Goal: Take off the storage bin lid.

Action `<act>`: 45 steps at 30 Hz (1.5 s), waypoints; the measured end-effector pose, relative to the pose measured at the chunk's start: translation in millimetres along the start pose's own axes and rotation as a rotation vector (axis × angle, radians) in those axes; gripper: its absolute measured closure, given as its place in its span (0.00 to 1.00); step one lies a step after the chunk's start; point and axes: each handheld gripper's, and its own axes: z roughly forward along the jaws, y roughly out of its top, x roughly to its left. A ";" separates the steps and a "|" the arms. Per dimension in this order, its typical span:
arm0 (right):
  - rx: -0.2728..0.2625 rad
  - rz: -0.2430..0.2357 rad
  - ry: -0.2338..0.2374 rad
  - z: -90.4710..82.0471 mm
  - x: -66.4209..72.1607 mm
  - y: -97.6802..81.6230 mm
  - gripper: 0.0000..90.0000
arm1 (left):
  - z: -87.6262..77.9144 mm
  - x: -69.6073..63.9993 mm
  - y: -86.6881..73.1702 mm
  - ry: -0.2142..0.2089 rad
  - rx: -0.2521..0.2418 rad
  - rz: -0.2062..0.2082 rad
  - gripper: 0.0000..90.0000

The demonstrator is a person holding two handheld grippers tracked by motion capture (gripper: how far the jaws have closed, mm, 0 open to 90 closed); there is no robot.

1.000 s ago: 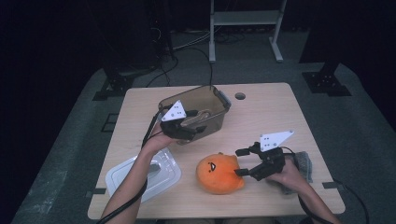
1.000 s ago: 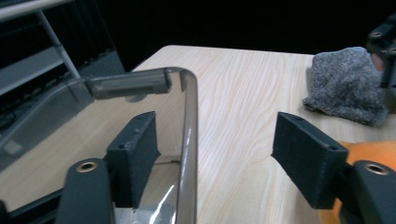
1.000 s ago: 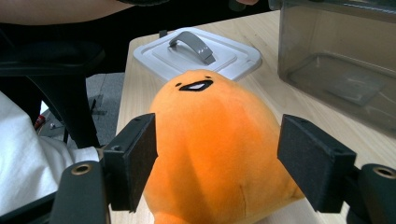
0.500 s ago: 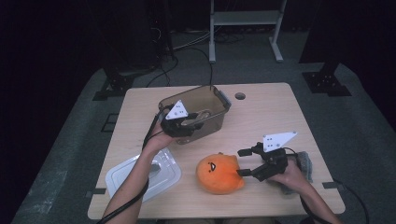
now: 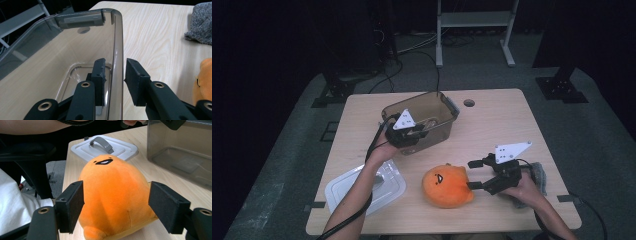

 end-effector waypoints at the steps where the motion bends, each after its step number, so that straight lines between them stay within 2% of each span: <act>1: -0.002 -0.002 0.000 -0.2 0.1 -0.2 0.31 | 0.4 -0.1 0.4 0.005 0.007 -0.002 0.77; 7: 0.000 -0.001 -0.002 -2.2 0.4 -0.9 0.31 | 1.5 -2.3 3.0 -0.008 0.023 0.004 0.86; 10: -0.003 0.000 -0.002 -3.2 0.6 -0.9 0.31 | 1.0 -2.2 2.0 -0.022 0.021 0.007 0.87; 15: -0.005 0.002 -0.003 -3.8 0.3 -1.5 0.31 | -0.7 -3.8 1.4 -0.072 0.016 0.011 0.88; 30: -0.001 0.008 -0.007 -6.5 1.4 -2.6 0.31 | -7.7 -16.2 0.8 -0.255 -0.007 0.130 0.87; 40: 0.003 0.009 -0.005 -5.2 1.6 -3.7 0.31 | -9.2 -22.3 1.4 -0.336 -0.017 0.166 0.87; 45: 0.010 0.009 -0.005 -3.4 1.9 -3.8 0.31 | -9.7 -23.2 1.2 -0.350 -0.019 0.160 0.87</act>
